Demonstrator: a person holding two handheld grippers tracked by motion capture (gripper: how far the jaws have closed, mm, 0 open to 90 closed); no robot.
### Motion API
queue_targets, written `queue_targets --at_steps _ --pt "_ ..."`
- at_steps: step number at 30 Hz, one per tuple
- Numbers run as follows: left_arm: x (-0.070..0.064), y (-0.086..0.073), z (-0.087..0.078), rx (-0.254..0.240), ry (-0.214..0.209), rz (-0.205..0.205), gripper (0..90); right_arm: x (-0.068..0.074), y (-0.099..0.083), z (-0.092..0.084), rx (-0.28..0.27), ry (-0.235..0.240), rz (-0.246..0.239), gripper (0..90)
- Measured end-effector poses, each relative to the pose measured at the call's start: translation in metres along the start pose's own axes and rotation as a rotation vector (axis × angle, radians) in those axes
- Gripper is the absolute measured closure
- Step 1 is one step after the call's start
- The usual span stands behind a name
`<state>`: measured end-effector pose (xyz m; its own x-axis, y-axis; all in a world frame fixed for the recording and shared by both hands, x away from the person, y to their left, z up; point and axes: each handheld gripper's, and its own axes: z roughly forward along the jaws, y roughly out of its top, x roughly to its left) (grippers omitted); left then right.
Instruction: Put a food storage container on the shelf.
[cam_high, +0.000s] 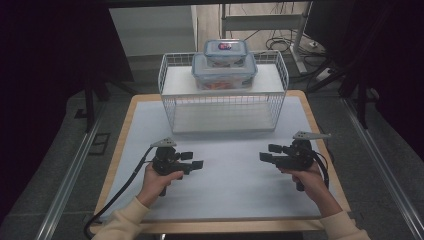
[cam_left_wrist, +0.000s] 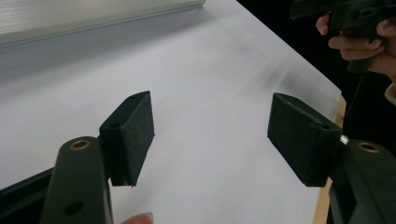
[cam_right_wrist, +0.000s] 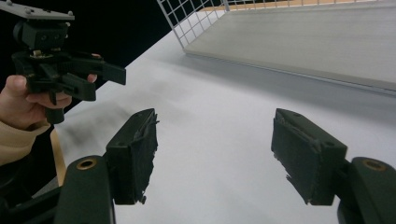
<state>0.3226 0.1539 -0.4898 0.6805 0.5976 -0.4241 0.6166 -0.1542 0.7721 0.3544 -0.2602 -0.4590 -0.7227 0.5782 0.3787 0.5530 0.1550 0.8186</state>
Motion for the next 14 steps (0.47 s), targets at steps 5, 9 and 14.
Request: queue_targets --at_steps 5,9,14 --pt "0.0007 0.0012 -0.0022 -0.009 0.009 0.001 30.7 -0.0023 -0.0004 -0.0042 -0.011 -0.006 0.008 30.0" --pt "0.0018 0.0015 -0.003 -0.011 0.014 0.002 30.2 -0.0028 -0.0006 -0.0041 -0.011 -0.005 0.009 28.4" --pt "0.006 0.0001 0.0006 0.014 0.044 0.006 27.2 -0.0047 -0.0022 -0.003 0.006 -0.049 -0.007 22.4"
